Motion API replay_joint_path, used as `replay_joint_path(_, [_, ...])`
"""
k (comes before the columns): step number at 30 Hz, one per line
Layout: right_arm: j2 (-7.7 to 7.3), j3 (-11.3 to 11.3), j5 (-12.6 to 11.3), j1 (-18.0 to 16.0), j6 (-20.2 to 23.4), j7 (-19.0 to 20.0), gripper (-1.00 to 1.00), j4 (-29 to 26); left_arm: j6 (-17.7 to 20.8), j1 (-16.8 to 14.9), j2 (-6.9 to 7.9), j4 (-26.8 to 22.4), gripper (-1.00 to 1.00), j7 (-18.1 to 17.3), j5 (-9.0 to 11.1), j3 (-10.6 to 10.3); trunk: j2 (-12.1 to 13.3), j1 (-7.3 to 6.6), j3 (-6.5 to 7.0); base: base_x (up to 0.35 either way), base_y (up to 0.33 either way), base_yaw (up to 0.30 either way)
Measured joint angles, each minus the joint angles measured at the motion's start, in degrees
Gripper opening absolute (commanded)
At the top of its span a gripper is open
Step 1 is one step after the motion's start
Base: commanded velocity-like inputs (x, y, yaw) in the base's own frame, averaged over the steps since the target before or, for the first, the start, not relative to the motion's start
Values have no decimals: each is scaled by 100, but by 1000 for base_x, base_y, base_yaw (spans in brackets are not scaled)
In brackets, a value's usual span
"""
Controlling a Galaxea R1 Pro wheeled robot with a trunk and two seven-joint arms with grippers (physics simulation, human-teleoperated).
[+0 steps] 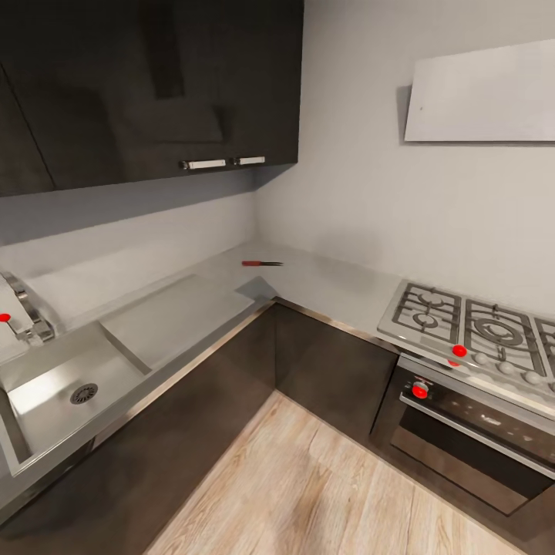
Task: In the kitchen, take the Vidalia onion out of the sink, dice it on the chopping board with the paring knife, put the diced onion into the bowl on the countertop, then place both the paring knife and the chopping board into the sink.
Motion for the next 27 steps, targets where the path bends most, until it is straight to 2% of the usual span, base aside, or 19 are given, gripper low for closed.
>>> replay_joint_path(6, [0,0,0,0,0,0,100,0,0,-44,25,372,100,1,-16,-1,0,0,0,0,0,0])
replay_joint_path(27, [64,7,-16,0,-15,21,100,-23,0,-75,30,527,100,-7,-25,-19,0,0,0,0,0,0])
